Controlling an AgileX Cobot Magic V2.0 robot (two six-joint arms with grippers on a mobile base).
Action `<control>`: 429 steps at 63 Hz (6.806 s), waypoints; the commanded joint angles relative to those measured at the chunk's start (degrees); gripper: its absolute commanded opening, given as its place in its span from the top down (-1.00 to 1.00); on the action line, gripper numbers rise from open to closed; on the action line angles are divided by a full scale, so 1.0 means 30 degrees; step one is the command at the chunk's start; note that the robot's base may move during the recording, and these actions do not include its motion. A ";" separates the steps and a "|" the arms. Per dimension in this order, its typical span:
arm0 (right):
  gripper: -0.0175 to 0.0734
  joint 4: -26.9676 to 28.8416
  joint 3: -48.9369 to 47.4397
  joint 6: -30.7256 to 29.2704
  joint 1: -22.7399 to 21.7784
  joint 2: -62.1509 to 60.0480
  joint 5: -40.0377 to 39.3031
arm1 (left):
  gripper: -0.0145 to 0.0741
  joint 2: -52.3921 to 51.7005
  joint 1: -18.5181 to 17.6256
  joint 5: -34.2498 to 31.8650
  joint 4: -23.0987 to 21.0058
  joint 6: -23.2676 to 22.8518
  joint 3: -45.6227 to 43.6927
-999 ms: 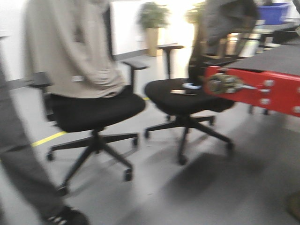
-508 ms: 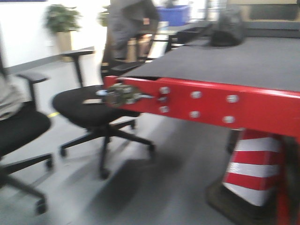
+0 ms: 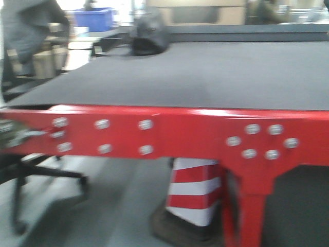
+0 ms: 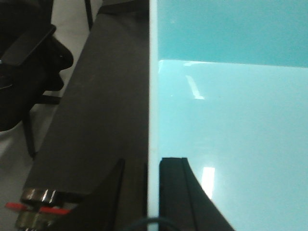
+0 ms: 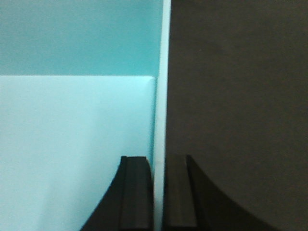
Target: Fetch blue bin and place on conveyor start
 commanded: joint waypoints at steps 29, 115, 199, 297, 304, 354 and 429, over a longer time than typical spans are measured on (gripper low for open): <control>0.97 0.0498 -0.0183 -0.0083 0.0156 -0.0223 -0.0740 | 0.92 -0.0211 -0.0204 -0.0847 0.0120 -0.0018 -0.0212; 0.97 0.0498 -0.0183 -0.0083 0.0156 -0.0223 -0.0818 | 0.92 -0.0211 -0.0204 -0.0847 0.0335 -0.0018 -0.0212; 0.98 0.0536 0.0805 0.0774 -0.0259 0.2649 -0.3709 | 0.92 0.2178 0.1198 -0.4125 -0.2545 -0.0146 0.2714; -0.10 0.0337 0.5582 0.2785 -0.2241 0.7524 -0.7618 | -0.16 0.5090 0.2927 -1.3606 -0.2843 -0.0146 0.9974; -0.10 0.0288 0.5582 0.2785 -0.2241 0.7110 -0.7618 | -0.16 0.5090 0.2927 -1.2755 -0.2189 -0.0146 0.9307; 0.98 0.3920 1.0767 -0.6047 -0.1924 -0.0035 -1.2562 | 0.92 -0.0759 0.2889 -1.1369 -1.5575 1.2702 1.2267; 0.98 0.1614 2.5665 -0.2707 -0.2856 -1.7793 -1.6366 | 0.92 -2.3520 0.6308 -2.1518 -1.5449 1.3159 3.0875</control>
